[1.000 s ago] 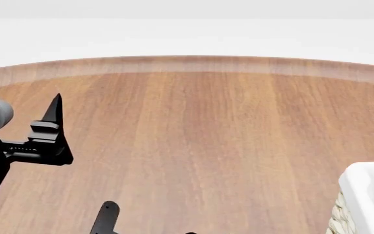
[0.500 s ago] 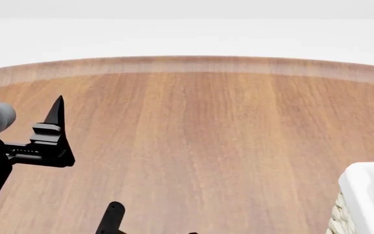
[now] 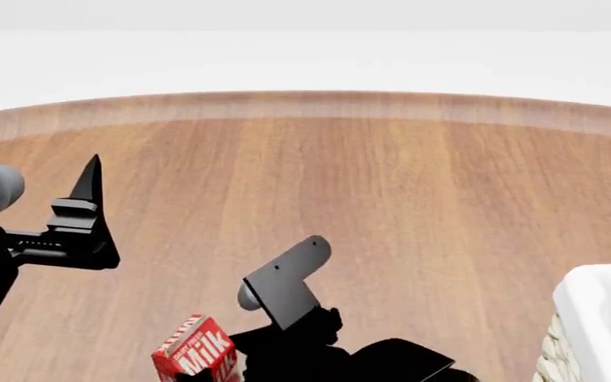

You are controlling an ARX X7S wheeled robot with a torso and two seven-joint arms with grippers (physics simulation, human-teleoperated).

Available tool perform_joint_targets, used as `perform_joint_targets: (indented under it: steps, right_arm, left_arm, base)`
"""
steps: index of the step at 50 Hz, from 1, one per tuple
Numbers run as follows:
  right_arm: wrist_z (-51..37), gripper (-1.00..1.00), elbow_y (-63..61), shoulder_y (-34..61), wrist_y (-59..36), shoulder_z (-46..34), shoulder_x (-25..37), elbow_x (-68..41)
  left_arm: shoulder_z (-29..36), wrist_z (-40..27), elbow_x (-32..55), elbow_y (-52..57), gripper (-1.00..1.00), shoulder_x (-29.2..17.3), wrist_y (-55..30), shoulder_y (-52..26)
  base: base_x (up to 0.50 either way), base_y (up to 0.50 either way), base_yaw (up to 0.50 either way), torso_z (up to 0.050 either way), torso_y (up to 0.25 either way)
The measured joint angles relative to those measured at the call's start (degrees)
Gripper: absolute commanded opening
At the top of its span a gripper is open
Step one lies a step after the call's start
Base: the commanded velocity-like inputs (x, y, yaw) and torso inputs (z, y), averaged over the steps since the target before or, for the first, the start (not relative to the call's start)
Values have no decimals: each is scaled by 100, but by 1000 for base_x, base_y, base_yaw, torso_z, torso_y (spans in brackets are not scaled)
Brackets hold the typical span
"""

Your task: Pick the milk and place it in the basket.

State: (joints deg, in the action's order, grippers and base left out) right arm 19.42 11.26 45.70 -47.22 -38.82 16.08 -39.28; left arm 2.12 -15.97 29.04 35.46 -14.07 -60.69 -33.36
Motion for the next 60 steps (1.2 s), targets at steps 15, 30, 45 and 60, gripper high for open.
perform_joint_targets:
  steps: [15, 30, 45, 60]
  right_arm:
    - [-2389, -100, -1280, 617, -1838, 1765, 274, -1209]
    - [-4336, -100, -1977, 1166, -3235, 3257, 437, -2259]
    - [-6249, -100, -2255, 1346, -3984, 4527, 1049, -3728]
    - [-7906, -100, -2308, 1147, -3912, 5283, 1984, -5419]
  left_arm:
    - [41, -24, 5, -52, 100, -35, 73, 23]
    - [63, -35, 18, -132, 100, -67, 152, 30]
    - [80, -62, 49, -164, 100, -94, 180, 9]
    - [104, -74, 60, -223, 100, -124, 255, 25]
  base:
    - [0, 0, 0, 0, 1]
    - [0, 0, 0, 0, 1]
    - [0, 0, 0, 0, 1]
    - [0, 0, 0, 0, 1]
